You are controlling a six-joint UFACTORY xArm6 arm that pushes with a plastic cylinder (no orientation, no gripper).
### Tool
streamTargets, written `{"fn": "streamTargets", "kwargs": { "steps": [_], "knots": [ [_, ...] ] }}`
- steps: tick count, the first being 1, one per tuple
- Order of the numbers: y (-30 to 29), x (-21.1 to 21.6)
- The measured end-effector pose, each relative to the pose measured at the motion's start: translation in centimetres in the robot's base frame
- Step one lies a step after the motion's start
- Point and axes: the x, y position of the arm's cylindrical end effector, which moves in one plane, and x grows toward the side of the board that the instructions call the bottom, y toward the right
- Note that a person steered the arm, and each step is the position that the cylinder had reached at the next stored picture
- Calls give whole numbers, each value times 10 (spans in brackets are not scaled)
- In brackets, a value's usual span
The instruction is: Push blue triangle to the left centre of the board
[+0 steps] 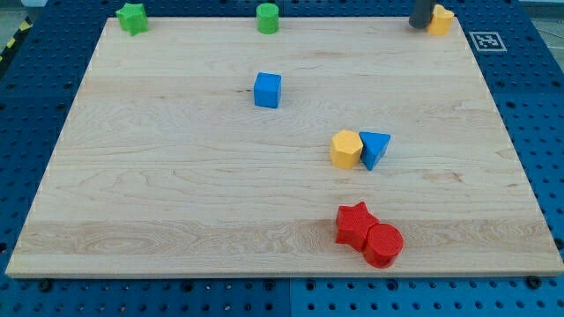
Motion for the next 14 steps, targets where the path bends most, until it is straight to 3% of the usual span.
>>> {"fn": "streamTargets", "kwargs": {
  "steps": [3,7,10,12,14],
  "knots": [
    [-13,102],
    [-62,102],
    [-165,102],
    [-145,120],
    [-67,192]
  ]
}}
